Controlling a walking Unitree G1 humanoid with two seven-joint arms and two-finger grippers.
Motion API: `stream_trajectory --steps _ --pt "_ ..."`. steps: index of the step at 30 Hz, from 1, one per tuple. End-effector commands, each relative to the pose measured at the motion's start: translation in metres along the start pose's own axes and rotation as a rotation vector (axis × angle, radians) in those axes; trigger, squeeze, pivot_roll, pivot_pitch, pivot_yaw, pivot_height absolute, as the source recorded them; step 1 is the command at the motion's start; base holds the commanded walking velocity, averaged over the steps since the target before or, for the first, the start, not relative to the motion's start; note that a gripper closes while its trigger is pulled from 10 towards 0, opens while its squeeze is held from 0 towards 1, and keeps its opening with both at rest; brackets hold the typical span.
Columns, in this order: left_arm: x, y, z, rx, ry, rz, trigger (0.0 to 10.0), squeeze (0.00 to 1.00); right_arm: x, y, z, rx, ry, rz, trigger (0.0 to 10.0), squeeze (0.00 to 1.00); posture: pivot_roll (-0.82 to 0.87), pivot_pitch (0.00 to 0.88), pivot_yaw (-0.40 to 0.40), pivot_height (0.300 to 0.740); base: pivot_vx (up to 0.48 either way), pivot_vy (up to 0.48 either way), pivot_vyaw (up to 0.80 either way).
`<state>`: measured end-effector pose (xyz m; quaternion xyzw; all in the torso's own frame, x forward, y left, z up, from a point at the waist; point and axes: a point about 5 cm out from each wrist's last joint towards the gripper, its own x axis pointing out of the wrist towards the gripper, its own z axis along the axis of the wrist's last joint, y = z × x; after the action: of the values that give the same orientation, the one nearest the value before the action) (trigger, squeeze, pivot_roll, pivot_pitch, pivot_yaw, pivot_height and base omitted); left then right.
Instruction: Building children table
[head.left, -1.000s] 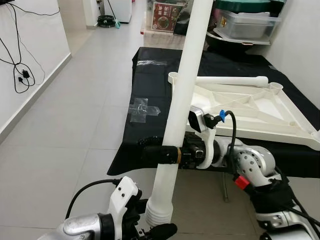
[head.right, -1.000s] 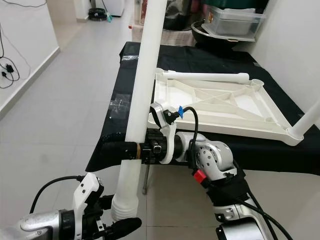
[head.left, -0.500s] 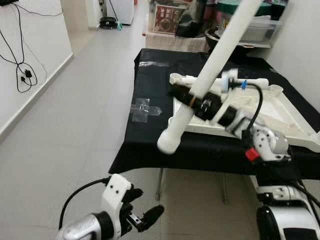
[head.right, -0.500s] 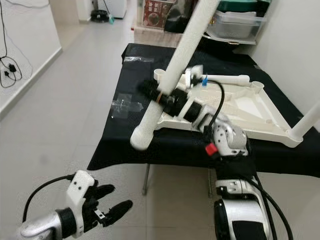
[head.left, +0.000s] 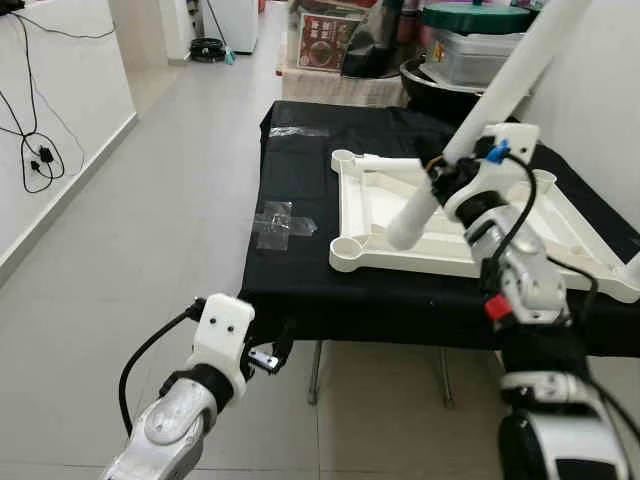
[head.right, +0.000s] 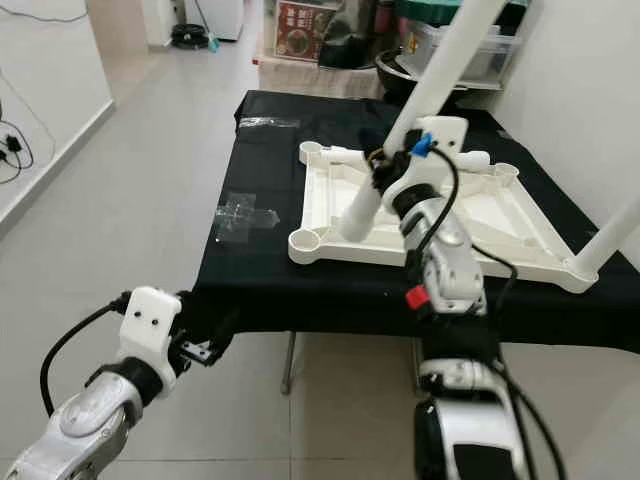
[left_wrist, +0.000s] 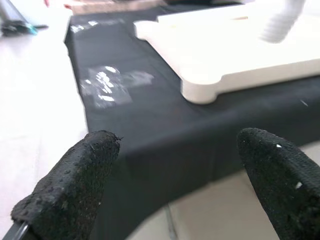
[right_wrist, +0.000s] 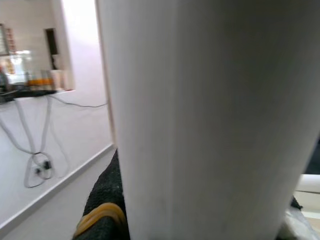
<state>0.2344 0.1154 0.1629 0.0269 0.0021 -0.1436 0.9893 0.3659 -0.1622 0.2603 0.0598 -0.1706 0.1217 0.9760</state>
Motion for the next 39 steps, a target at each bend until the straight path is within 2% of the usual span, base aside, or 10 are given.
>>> stream_trajectory --steps 1,3,8,23,39 --pt "0.000 -0.002 0.001 0.008 -0.014 0.009 10.0 0.00 0.001 0.012 0.006 -0.022 -0.048 0.030 10.0 0.00 0.12 0.044 -0.084 0.740 0.244 0.000 0.00" --pt "0.000 -0.005 0.000 0.023 -0.017 0.017 10.0 0.00 0.003 0.023 0.003 -0.002 -0.062 0.061 10.0 0.00 0.12 0.044 -0.084 0.740 0.274 0.000 0.00" --pt "-0.001 -0.006 -0.003 0.060 -0.020 0.047 10.0 0.00 0.006 0.029 0.002 0.000 -0.076 0.050 10.0 0.00 0.12 0.052 -0.089 0.740 0.301 0.000 0.00" --pt "0.002 -0.010 -0.006 0.060 -0.010 0.046 10.0 0.00 0.005 0.032 0.004 0.029 -0.081 0.043 10.0 0.00 0.12 0.057 -0.089 0.740 0.367 0.000 0.00" --pt "0.001 -0.008 -0.015 0.031 0.024 0.076 10.0 0.00 0.014 0.037 0.013 0.023 -0.109 0.091 10.0 0.00 0.12 0.059 -0.094 0.740 0.000 0.000 0.00"
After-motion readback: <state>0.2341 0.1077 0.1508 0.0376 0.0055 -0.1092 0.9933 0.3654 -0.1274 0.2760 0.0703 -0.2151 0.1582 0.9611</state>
